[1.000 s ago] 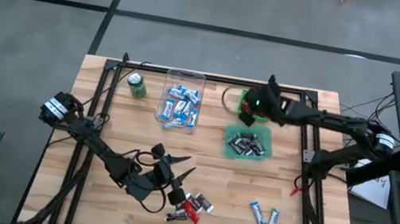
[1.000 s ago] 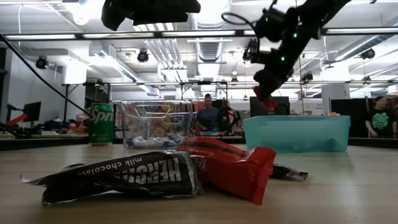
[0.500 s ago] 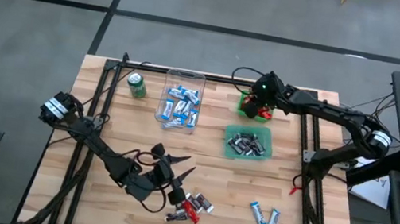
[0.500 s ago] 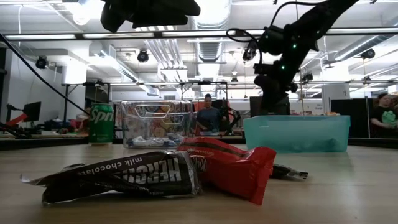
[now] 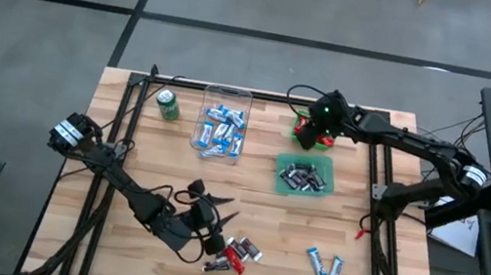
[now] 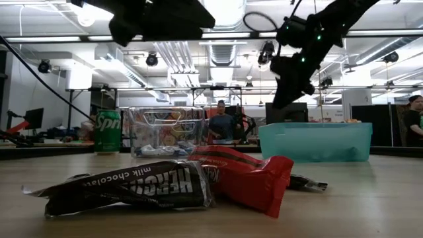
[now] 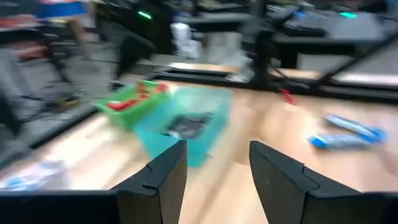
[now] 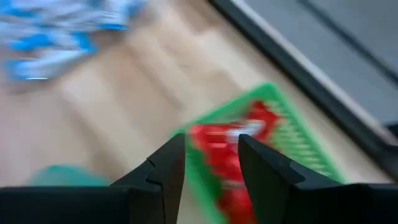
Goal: Sort candy
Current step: Put the brown candy into the blue bin
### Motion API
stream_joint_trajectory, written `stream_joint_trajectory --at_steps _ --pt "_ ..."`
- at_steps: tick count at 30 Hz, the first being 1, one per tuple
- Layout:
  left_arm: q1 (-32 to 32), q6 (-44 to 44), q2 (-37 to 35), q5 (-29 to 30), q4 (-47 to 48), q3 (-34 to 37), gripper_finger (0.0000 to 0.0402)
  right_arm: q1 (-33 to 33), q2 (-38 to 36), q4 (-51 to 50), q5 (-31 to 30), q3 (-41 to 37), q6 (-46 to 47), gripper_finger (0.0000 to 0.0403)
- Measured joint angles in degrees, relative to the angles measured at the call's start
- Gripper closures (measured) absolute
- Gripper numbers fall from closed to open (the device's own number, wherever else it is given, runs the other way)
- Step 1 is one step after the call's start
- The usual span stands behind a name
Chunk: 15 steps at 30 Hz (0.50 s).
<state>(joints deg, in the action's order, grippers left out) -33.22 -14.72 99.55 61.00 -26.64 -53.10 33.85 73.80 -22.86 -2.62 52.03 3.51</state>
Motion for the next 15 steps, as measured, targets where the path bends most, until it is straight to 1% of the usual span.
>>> stream_joint_trajectory --at_steps 4,6,10,13,15 --pt "0.0 -0.1 0.0 -9.0 1.7 0.0 0.0244 -2.7 -2.3 -1.1 8.1 0.0 1.6 0.0263" --pt "0.0 0.0 0.0 -11.7 2.8 0.0 0.0244 -4.9 -3.5 -1.2 10.0 0.0 2.4 0.0266" --pt "-0.3 -0.3 0.0 -15.4 5.7 0.0 0.0244 -10.8 -5.7 -2.4 10.3 0.0 2.7 0.0268" --pt "-0.6 -0.9 0.0 -20.9 9.6 0.0 0.0244 -15.8 -7.0 -3.2 10.3 -0.1 3.7 0.0268" --pt "-0.9 -0.9 0.0 -24.3 14.5 -0.5 0.0244 -19.0 -7.8 -3.9 10.3 -0.1 4.1 0.0268"
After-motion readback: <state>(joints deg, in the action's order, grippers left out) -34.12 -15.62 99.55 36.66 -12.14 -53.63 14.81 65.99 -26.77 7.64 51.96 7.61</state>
